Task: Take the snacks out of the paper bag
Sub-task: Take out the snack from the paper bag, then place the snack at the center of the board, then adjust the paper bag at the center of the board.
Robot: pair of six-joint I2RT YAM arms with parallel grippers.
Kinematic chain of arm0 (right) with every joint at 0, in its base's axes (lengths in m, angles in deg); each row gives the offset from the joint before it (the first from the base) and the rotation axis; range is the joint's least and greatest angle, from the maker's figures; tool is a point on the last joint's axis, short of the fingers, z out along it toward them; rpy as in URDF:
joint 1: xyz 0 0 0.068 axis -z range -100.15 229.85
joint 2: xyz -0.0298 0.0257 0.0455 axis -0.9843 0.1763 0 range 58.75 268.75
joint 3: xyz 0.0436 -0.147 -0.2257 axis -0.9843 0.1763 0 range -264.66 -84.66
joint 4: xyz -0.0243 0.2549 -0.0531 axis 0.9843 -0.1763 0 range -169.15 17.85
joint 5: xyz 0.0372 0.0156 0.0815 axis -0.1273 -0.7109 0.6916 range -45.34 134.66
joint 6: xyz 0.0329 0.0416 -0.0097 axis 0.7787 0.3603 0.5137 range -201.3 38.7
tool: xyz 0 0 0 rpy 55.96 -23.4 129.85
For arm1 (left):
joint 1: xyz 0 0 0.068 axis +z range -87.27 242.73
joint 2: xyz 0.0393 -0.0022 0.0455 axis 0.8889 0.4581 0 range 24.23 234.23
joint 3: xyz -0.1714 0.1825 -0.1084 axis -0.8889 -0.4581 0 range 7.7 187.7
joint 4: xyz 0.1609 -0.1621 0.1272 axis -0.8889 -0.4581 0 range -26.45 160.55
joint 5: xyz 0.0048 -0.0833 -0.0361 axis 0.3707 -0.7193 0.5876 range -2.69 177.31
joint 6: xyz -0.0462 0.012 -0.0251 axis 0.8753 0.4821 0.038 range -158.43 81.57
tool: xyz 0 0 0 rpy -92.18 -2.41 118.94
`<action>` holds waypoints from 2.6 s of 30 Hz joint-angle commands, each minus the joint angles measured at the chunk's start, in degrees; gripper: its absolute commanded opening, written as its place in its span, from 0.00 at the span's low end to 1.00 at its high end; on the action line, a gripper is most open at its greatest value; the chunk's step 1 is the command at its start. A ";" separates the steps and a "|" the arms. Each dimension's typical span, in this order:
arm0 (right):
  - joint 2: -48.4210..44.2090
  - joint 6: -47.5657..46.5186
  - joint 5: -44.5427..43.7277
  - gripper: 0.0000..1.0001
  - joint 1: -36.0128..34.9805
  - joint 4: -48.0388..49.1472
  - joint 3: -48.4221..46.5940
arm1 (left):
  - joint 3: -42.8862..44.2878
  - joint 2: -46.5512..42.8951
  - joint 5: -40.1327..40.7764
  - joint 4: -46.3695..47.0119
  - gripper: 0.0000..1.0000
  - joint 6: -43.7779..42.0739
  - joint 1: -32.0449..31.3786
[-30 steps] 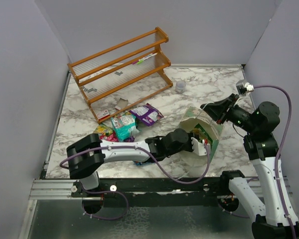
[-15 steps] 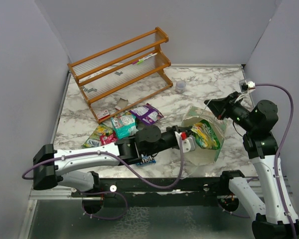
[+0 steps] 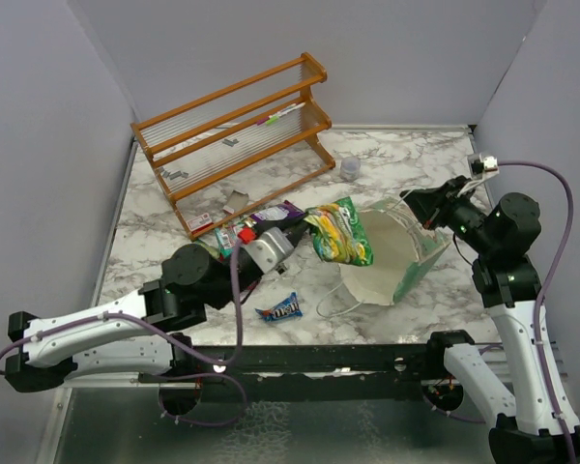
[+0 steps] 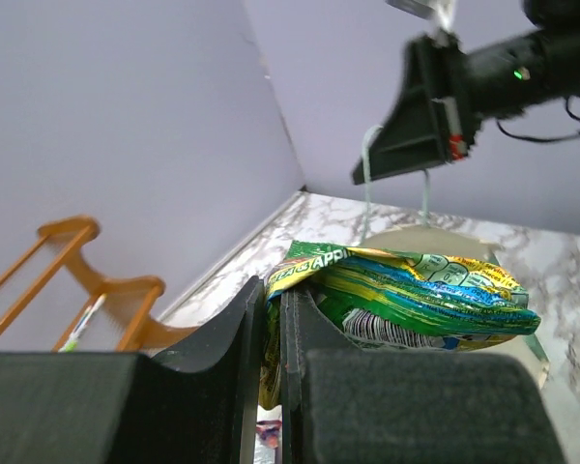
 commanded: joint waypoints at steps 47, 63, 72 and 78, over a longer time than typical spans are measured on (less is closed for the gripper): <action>11.19 27.07 -1.30 0.02 -0.12 17.07 -7.56 | -28.18 11.53 8.13 -4.12 0.42 42.67 18.56; 22.15 10.94 -41.01 0.08 1.54 12.72 -4.80 | -25.37 -0.29 7.25 -10.43 0.67 42.30 18.56; 17.76 5.77 -49.60 0.05 2.31 10.93 -3.31 | -23.31 -3.40 9.03 -10.96 0.68 40.01 18.56; 15.40 6.40 -58.19 0.05 2.36 7.11 -2.14 | -22.63 -4.09 9.47 -11.45 0.69 39.64 18.57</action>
